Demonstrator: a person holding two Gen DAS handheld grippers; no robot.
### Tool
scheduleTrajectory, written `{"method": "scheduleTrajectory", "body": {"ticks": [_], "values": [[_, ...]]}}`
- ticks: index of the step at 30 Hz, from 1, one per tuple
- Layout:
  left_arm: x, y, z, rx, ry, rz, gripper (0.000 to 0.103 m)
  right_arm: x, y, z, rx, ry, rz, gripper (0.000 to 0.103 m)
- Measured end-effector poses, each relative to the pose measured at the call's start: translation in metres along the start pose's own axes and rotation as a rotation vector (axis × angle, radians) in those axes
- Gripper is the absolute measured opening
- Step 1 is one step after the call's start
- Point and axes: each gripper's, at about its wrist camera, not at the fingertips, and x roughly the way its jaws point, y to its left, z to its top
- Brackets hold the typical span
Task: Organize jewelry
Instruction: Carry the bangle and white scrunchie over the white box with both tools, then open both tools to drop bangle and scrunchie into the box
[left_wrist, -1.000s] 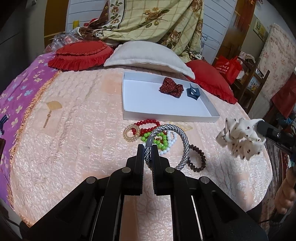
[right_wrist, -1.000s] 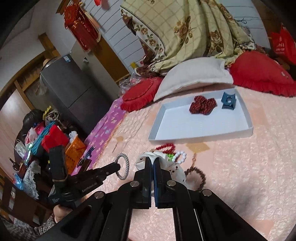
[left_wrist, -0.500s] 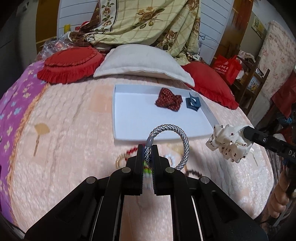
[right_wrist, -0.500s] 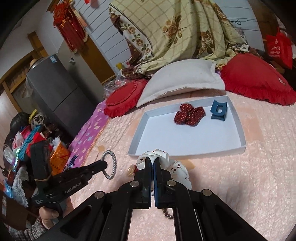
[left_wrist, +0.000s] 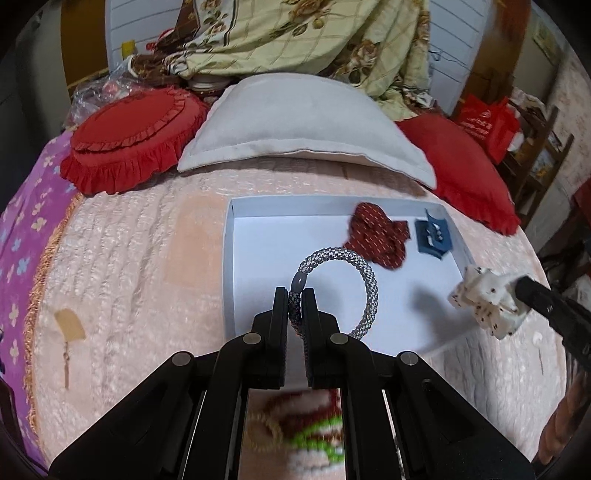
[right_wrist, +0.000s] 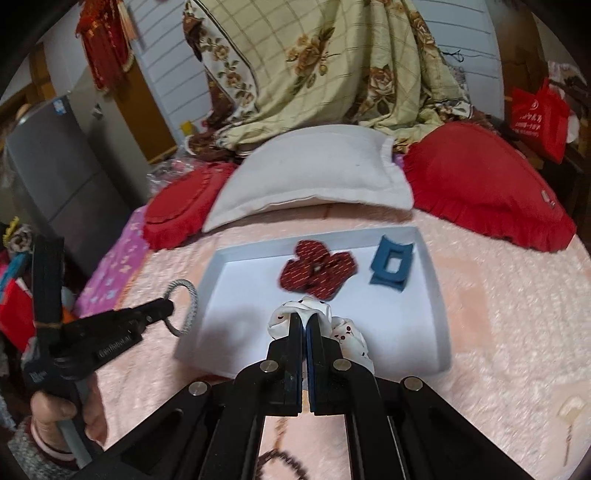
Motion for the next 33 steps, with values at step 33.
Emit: {"method": "scheduleTrajectory", "body": {"ticks": [33], "values": [[0.145, 0.018, 0.066, -0.130, 0.149, 0.025, 0.006, 0.090, -0.073, 0.002, -0.007, 0.093, -0.165, 0.001]]}}
